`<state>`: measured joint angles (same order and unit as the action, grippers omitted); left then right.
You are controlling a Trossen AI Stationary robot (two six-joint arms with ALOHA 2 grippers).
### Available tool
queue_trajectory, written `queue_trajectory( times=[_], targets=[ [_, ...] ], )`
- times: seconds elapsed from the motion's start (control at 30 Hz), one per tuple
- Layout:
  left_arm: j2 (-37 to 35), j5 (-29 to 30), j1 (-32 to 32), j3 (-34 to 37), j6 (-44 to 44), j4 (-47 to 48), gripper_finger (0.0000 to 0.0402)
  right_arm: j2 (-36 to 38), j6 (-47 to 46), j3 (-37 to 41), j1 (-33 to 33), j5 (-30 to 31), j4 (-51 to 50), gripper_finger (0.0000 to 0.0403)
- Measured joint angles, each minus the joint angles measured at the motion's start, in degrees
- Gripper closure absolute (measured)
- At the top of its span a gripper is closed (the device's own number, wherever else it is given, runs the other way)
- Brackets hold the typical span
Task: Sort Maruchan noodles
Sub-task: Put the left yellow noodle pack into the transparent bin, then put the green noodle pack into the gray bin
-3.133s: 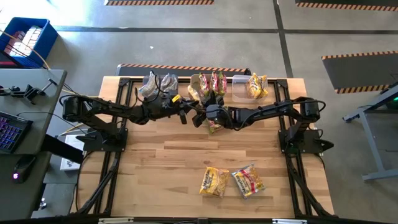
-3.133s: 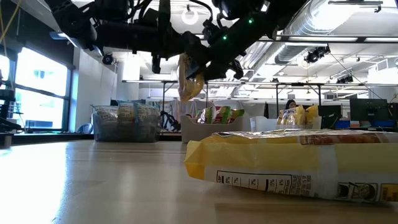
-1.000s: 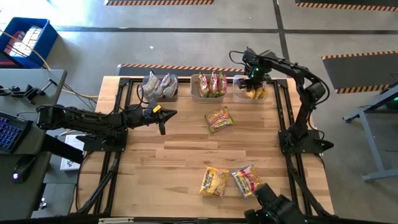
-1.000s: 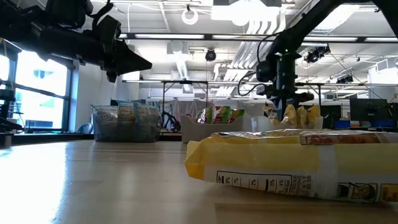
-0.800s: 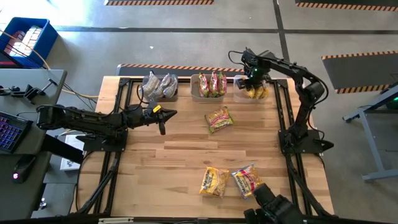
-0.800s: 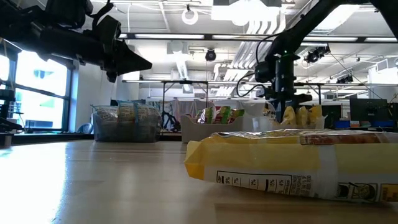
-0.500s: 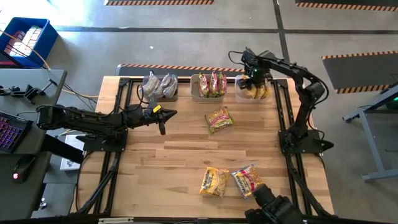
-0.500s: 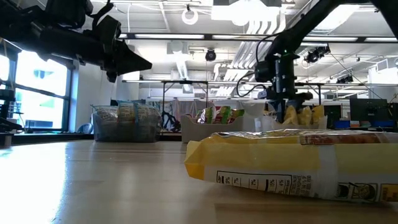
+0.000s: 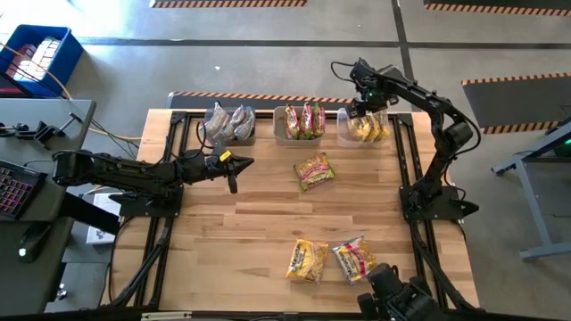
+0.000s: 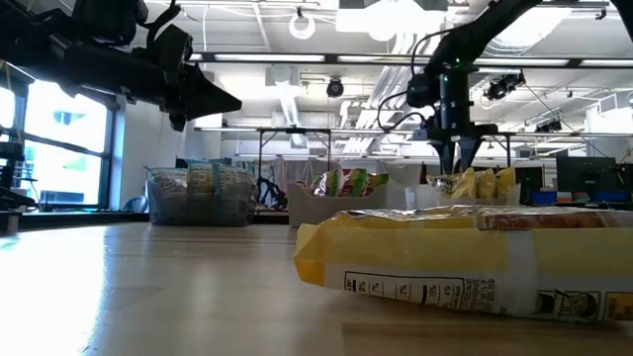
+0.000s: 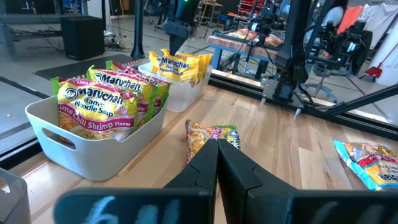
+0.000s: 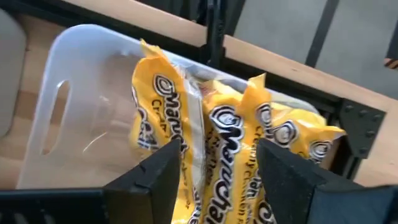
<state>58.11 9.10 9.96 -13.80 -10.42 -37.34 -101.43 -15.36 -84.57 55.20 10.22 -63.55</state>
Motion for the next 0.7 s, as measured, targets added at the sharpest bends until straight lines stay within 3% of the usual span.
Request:
queue_trajectory(
  times=[0.3,0.7],
  targets=[
    [0.0,0.0,0.0,0.0,-1.0,0.0,0.0401,-0.2,0.4,1.9,0.4,2.1,-1.1,0.0248],
    [0.0,-2.6,0.0,0.0,-1.0,0.0,0.0401,-0.2,3.3,-4.2,0.1,6.6,-6.0,0.0222]
  ],
)
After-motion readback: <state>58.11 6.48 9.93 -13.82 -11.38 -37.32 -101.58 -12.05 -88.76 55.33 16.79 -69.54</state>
